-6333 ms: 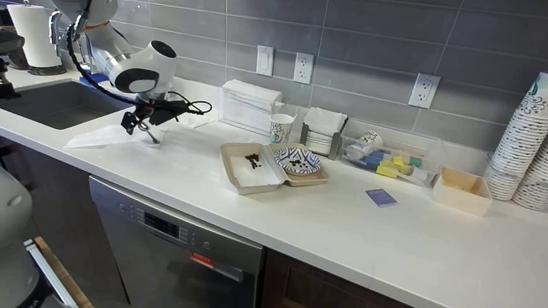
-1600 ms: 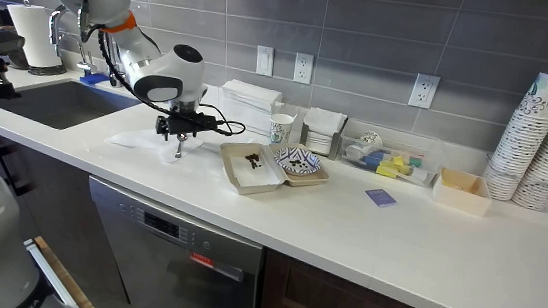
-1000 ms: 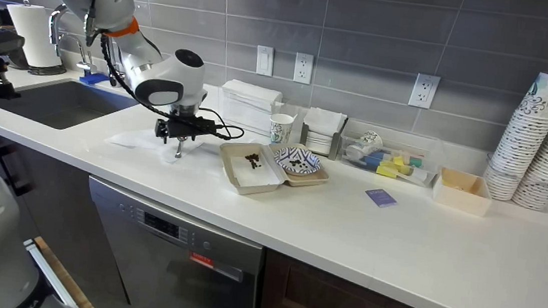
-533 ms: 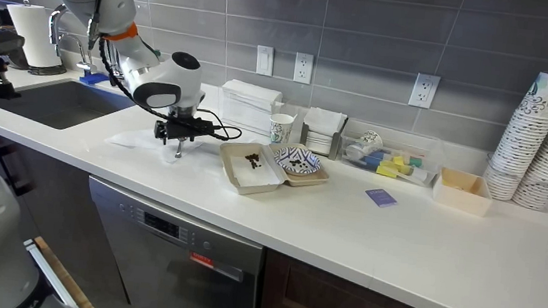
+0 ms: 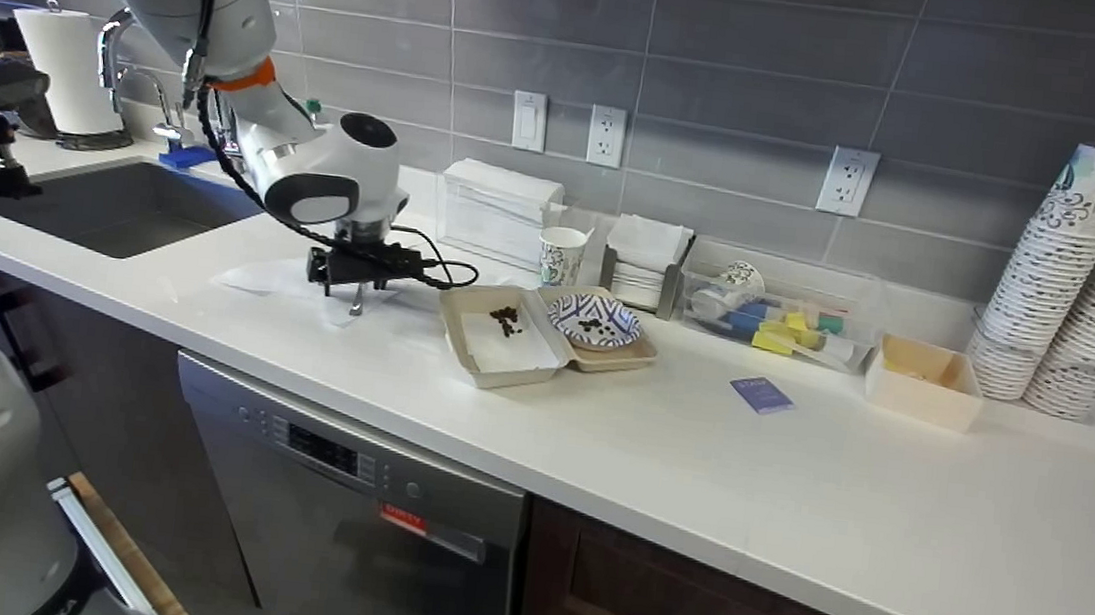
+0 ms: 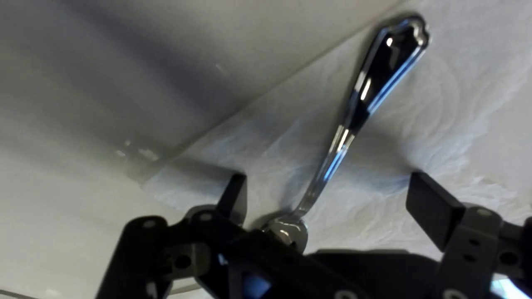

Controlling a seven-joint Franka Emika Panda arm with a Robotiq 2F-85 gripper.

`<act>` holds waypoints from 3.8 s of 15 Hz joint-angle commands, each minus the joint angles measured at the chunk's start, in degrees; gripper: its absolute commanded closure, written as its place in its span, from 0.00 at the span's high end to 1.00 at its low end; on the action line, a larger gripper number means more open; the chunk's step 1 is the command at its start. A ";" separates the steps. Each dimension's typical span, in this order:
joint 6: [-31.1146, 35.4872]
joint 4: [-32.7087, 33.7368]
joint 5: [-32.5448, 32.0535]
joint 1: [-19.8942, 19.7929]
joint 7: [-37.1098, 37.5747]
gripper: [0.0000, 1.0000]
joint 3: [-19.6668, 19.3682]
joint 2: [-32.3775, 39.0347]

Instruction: Move the silver spoon to the right.

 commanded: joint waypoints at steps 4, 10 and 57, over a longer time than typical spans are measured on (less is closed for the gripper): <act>3.47 -0.77 -3.33 -1.64 4.44 1.00 -1.45 1.14; 3.92 0.69 -3.13 -0.59 4.96 1.00 -5.10 2.60; -0.40 -17.61 -23.37 10.25 47.61 1.00 -15.26 -31.30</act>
